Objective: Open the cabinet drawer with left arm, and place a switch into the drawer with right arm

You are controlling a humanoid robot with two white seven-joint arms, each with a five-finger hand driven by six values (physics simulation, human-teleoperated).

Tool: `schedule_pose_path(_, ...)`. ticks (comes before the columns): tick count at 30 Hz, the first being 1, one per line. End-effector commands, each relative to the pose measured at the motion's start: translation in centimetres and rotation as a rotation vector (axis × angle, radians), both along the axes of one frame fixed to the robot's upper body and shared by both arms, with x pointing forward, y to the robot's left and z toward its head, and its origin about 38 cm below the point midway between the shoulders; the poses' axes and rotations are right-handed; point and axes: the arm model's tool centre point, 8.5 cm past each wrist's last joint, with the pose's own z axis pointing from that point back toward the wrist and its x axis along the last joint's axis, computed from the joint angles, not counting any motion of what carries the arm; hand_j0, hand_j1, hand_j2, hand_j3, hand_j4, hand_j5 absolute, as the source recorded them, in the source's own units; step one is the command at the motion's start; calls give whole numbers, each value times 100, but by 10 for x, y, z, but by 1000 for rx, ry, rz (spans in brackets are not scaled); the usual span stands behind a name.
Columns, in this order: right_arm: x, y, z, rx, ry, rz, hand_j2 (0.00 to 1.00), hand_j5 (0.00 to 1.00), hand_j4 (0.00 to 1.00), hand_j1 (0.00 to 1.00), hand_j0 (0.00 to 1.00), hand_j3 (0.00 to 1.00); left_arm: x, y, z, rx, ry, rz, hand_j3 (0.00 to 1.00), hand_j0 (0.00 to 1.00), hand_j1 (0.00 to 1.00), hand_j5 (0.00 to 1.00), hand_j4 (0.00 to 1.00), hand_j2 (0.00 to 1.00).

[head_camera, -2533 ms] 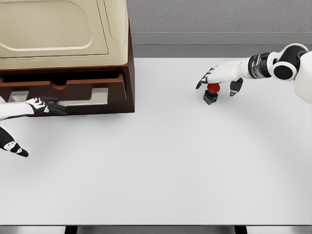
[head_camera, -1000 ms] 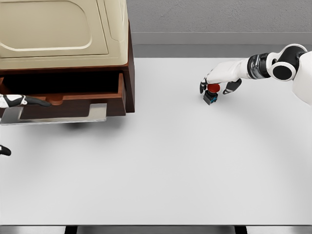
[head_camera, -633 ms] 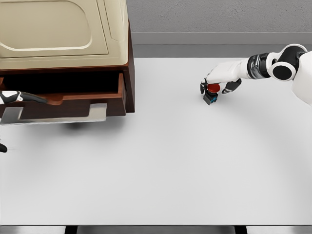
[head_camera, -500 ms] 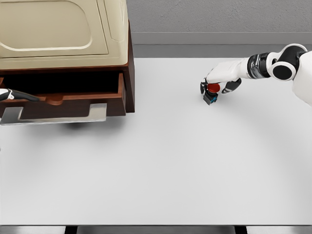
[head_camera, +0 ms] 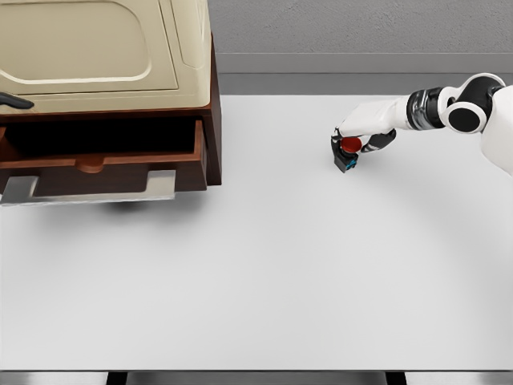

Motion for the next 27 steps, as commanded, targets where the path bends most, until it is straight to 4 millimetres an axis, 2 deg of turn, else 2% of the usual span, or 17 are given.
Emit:
schedule_pose_path(1,-1,0,-1,-11,2,8,58,58,58,58,58,58,1,4,5,-9,-8,15,100,100,100,100,100,100)
schedule_pose_path(6,-1,0,-1,-9,2,7,52,52,52,52,52,52,0,3,5,-2,-11,12,100,100,100,100,100,100)
schedule_pose_path(11,0,2,0,-4,2,10,51,51,51,51,51,51,0,2,4,-1,-8,10,100,100,100,100,100,100)
schedule_pose_path(15,-1,2,-1,-2,3,10,40,40,40,40,40,40,0,5,5,6,-8,17,100,100,100,100,100,100)
schedule_pose_path(23,0,2,2,11,-2,7,41,41,41,41,41,41,-5,12,11,30,-14,43,100,100,100,100,100,100)
schedule_pose_path(25,2,3,9,35,-17,0,41,41,41,41,41,41,-5,13,15,32,-24,45,100,100,100,100,100,100)
schedule_pose_path(27,3,12,11,45,-19,15,41,41,41,41,41,41,-5,14,15,34,-25,49,100,100,100,100,100,100)
